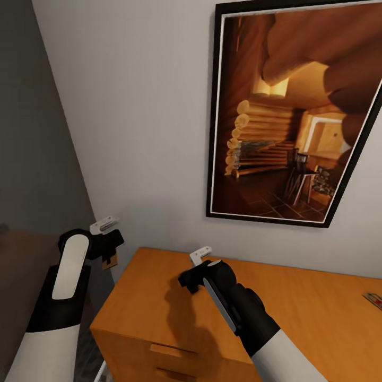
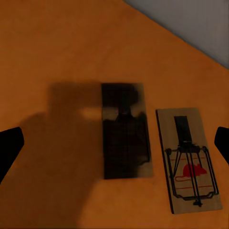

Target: Take the four mousetraps from the cabinet in the bathroom and place them on the bathroom floor. Make sure all four end up on the same floor surface, and ensure that at least two of them are either under or directly next to the same bathroom sink.

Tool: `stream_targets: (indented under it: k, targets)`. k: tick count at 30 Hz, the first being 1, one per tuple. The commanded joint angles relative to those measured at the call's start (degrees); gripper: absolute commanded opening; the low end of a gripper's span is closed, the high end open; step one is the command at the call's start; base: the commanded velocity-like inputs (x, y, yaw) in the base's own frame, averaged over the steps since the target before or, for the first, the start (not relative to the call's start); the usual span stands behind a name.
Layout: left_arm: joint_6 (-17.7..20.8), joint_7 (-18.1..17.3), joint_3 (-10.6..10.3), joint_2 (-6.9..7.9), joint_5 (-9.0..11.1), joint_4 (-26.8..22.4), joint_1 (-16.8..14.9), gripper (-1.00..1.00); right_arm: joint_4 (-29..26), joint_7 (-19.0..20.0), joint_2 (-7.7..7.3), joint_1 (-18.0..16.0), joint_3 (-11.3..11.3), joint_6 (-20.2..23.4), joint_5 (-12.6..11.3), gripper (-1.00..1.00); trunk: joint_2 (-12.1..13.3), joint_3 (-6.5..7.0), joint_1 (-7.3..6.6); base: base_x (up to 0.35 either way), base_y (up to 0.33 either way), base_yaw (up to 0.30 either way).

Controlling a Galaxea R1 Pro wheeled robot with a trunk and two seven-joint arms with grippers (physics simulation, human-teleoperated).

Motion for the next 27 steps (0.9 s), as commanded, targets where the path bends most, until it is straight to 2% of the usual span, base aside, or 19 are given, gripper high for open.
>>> stream_targets:
  k: [1, 14, 22, 27]
  targets:
    - [0.16, -0.23, 0.03, 0.02, -0.13, 0.01, -0.02, -1.0, -0.01, 0.0, -0.02, 0.0, 0.03, 0.0, 0.0, 1.0, 0.0, 0.0, 0.0, 0.071, 0.039, 0.0]
    - [0.28, -0.21, 0.09, 0.07, -0.13, 0.06, -0.06, -1.0, 0.03, -0.02, -0.16, 0.01, 0.17, 0.09, -0.02, 1.0, 0.0, 0.0, 0.0, 0.024, 0.013, 0.0]
    - [0.29, -0.26, -0.02, 0.23, -0.12, 0.06, 0.0, -1.0, 0.12, 0.06, -0.16, 0.06, 0.26, 0.1, 0.0, 1.0, 0.0, 0.0, 0.0, 0.167, 0.114, 0.0]
    - [0.29, -0.25, 0.04, 0.25, -0.12, 0.06, 0.0, -1.0, 2.57, 0.12, -0.04, -0.07, 0.44, 0.03, -0.01, 1.0, 0.0, 0.0, 0.0, 0.046, 0.032, 0.0]
